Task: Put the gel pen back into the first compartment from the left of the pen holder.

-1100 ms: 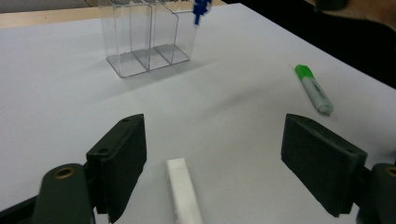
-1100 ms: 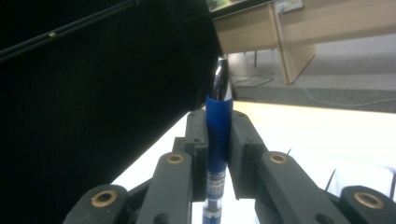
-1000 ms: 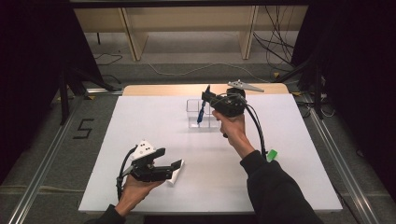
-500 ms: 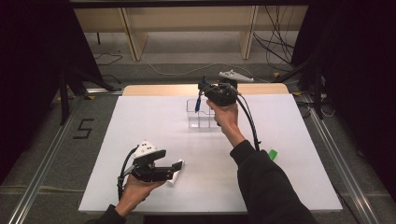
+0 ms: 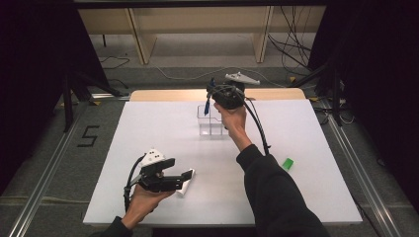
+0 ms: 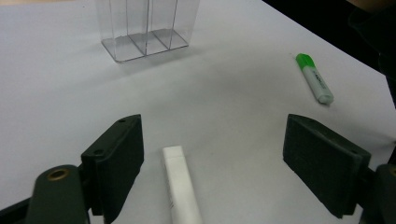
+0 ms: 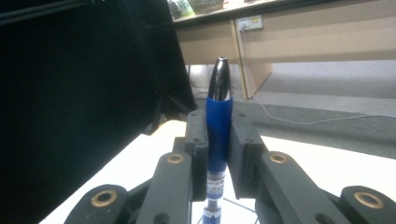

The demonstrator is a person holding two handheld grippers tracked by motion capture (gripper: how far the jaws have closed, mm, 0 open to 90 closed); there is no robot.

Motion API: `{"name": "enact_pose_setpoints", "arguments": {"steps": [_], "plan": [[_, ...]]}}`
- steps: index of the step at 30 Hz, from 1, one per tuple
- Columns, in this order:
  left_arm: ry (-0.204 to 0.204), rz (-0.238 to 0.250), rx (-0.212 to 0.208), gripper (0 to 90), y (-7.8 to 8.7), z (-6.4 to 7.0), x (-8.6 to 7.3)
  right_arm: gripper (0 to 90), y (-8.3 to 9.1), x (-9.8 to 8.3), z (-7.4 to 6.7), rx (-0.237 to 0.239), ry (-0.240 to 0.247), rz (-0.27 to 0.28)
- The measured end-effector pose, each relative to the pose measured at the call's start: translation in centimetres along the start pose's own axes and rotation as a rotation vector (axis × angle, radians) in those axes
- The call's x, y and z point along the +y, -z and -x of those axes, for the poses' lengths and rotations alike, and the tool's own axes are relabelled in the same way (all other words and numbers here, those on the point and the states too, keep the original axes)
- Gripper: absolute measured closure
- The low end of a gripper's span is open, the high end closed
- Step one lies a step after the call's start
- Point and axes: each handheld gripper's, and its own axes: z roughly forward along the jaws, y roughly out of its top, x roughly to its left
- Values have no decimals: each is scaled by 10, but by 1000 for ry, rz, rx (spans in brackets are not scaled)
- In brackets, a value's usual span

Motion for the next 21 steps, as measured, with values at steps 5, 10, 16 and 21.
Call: {"name": "enact_pose_setpoints", "arguments": {"steps": [5,10,16,21], "plan": [[4,0,-1,198,-1,0,0,800,-7,-3,1,-18,9,-7],[5,0,0,199,0,-2,0,801,-12,-4,0,-30,24,-7],[9,1,2,199,-1,-2,0,800,-18,-9,0,-46,28,-21],[5,-2,4,199,-2,-2,-1,799,-21,-14,0,-52,41,-44]]}}
